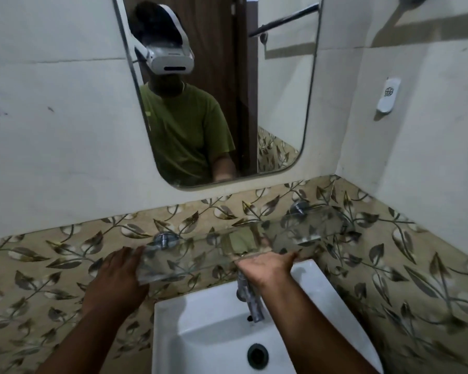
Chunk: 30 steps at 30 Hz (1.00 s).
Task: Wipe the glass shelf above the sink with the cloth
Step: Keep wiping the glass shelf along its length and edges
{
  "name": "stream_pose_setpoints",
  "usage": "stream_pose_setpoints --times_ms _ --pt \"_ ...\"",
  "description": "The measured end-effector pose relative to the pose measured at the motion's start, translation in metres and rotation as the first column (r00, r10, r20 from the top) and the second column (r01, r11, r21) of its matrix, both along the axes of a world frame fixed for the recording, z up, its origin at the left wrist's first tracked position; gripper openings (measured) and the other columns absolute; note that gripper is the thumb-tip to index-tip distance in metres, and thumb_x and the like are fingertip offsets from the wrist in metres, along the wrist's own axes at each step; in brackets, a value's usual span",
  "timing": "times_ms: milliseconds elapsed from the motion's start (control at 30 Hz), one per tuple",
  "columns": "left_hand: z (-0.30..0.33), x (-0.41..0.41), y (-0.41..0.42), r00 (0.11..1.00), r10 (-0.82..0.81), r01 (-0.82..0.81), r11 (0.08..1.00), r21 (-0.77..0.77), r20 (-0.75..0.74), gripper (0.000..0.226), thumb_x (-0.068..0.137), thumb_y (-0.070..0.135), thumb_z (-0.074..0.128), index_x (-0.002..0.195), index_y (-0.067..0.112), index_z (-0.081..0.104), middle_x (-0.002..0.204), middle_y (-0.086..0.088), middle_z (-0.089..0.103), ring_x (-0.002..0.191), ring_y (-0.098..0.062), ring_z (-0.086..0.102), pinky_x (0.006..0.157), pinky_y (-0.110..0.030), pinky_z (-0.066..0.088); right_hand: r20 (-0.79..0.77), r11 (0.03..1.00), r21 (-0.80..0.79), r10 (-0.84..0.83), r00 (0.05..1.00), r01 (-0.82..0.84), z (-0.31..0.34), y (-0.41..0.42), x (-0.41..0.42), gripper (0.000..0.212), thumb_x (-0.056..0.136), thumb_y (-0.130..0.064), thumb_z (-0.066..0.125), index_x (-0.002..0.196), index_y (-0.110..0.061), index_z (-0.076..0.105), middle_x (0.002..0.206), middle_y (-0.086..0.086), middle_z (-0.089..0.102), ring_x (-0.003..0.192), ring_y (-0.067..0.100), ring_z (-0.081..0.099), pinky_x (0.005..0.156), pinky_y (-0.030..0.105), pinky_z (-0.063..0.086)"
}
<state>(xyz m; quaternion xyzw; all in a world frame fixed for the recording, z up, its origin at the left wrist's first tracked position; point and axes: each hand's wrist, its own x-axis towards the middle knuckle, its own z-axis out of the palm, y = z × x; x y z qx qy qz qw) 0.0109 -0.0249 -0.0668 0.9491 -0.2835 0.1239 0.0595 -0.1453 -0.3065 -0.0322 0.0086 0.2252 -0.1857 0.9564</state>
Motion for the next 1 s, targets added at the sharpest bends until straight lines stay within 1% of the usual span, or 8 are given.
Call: stream_pose_setpoints --times_ms 167,267,367,433,600,733,833,1000 --pt "0.003 -0.006 -0.003 0.997 0.034 -0.034 0.999 -0.003 -0.075 0.099 0.062 0.047 0.081 0.150 0.021 0.043 0.145 -0.020 0.051 0.134 -0.042 0.047 0.111 -0.055 0.039 -0.049 0.999 -0.039 0.021 0.999 -0.023 -0.003 -0.033 -0.039 0.103 0.083 -0.091 0.016 0.164 -0.027 0.013 0.171 0.021 0.001 0.158 0.038 -0.001 0.123 0.060 -0.006" --pt "0.003 -0.006 -0.004 0.996 0.028 -0.031 0.998 -0.046 -0.082 0.096 0.059 0.046 0.076 0.146 0.018 0.047 0.139 -0.022 0.054 0.129 -0.046 0.050 0.105 -0.059 0.044 -0.158 0.989 -0.144 -0.049 0.986 0.026 0.001 -0.060 -0.048 0.085 0.100 -0.070 0.020 0.163 -0.013 0.020 0.168 0.026 0.012 0.157 0.037 0.007 0.122 0.029 -0.005" --pt "0.004 -0.007 -0.004 0.996 0.031 -0.036 0.998 -0.059 -0.083 0.093 0.056 0.046 0.067 0.143 0.016 0.051 0.134 -0.022 0.057 0.125 -0.047 0.053 0.101 -0.060 0.046 -0.060 0.994 -0.024 -0.109 0.992 0.108 0.007 -0.071 -0.033 0.102 0.084 -0.090 0.010 0.159 -0.024 0.032 0.171 0.016 0.009 0.158 0.038 0.005 0.123 0.064 0.001" --pt "0.006 -0.007 -0.004 0.996 0.030 -0.035 0.998 -0.053 -0.088 0.093 0.058 0.047 0.064 0.144 0.017 0.050 0.136 -0.022 0.057 0.127 -0.046 0.052 0.103 -0.058 0.045 -0.029 0.991 0.018 -0.129 0.991 0.130 0.005 -0.069 -0.026 0.108 0.078 -0.095 0.007 0.159 -0.028 0.031 0.172 0.013 0.005 0.158 0.039 0.002 0.120 0.071 0.003" --pt "0.010 -0.011 -0.009 0.995 0.032 -0.034 0.999 -0.018 -0.096 0.095 0.056 0.044 0.065 0.145 0.014 0.049 0.137 -0.022 0.056 0.126 -0.045 0.052 0.104 -0.056 0.044 0.016 0.998 0.014 -0.059 0.998 0.059 0.001 -0.086 -0.053 0.109 0.077 -0.095 0.013 0.162 -0.027 0.024 0.171 0.018 0.013 0.157 0.039 0.010 0.121 0.067 0.003" --pt "0.011 -0.006 -0.005 0.995 0.031 -0.031 1.000 0.001 -0.095 0.094 0.056 0.045 0.065 0.144 0.012 0.052 0.135 -0.023 0.057 0.123 -0.047 0.053 0.102 -0.057 0.045 -0.004 0.987 0.041 -0.153 0.988 0.153 0.003 -0.107 -0.063 0.101 0.084 -0.089 0.019 0.163 -0.027 0.017 0.170 0.016 0.014 0.158 0.034 0.010 0.126 0.056 0.001" --pt "0.009 -0.008 -0.007 0.996 0.031 -0.031 1.000 0.000 -0.083 0.093 0.055 0.041 0.065 0.142 0.010 0.054 0.133 -0.025 0.058 0.122 -0.048 0.055 0.101 -0.059 0.045 -0.034 0.979 0.027 -0.199 0.979 0.200 0.002 -0.106 -0.052 0.098 0.086 -0.086 0.012 0.162 -0.025 0.025 0.168 0.018 0.022 0.158 0.036 0.014 0.125 0.059 0.006" --pt "0.012 -0.009 -0.009 0.995 0.048 -0.046 0.999 0.016 -0.092 0.095 0.054 0.034 0.072 0.144 0.011 0.052 0.139 -0.025 0.055 0.128 -0.047 0.051 0.107 -0.055 0.041 -0.025 0.997 -0.024 -0.069 0.997 0.069 0.009 -0.098 -0.053 0.113 0.078 -0.094 0.009 0.159 -0.021 0.032 0.168 0.018 0.022 0.156 0.039 0.018 0.125 0.063 0.005"
